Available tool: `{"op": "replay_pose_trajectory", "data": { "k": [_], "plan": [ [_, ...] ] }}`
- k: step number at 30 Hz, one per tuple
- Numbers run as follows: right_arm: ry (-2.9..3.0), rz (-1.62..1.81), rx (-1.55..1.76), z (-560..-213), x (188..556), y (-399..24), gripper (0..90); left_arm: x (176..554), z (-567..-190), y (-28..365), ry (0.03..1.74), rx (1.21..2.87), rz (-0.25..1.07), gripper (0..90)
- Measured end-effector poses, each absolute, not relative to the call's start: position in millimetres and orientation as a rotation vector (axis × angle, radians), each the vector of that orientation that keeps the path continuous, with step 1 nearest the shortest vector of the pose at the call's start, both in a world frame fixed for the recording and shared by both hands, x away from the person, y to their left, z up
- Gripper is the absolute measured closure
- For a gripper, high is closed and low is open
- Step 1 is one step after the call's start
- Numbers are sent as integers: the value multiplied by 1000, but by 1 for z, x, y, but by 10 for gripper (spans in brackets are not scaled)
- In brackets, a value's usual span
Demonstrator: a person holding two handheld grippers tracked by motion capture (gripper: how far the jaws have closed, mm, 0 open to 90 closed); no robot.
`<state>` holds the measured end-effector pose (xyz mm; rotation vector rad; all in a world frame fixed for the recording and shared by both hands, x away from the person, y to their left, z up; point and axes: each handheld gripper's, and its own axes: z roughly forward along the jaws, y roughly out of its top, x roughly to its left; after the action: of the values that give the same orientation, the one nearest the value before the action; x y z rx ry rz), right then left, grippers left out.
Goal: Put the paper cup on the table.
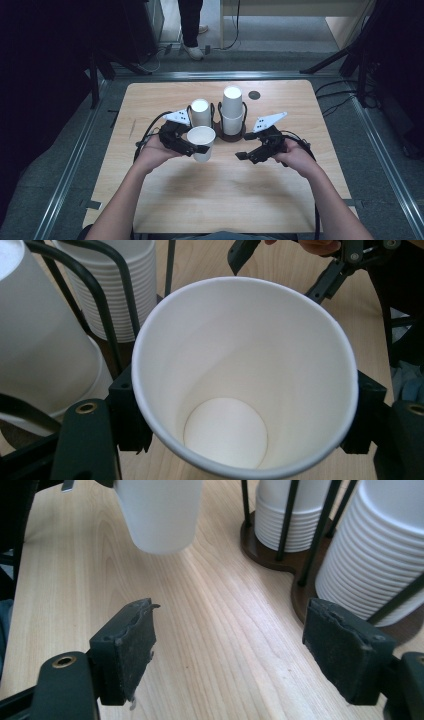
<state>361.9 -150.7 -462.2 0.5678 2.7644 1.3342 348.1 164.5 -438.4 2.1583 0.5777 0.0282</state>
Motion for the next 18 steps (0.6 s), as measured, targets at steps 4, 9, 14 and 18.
{"op": "replay_pose_trajectory", "data": {
  "k": [4,9,14,18],
  "plan": [
    [2759,1335,576,-462,365,-154,216,348,-439,172,590,2155,29,271],
    [2756,1343,585,-462,370,-156,216,347,-439,181,613,2146,41,271],
    [2756,1329,583,-463,372,-158,216,347,-440,189,634,2147,52,271],
    [2757,1331,589,-464,374,-158,216,349,-441,197,632,2140,52,271]
  ]
}}
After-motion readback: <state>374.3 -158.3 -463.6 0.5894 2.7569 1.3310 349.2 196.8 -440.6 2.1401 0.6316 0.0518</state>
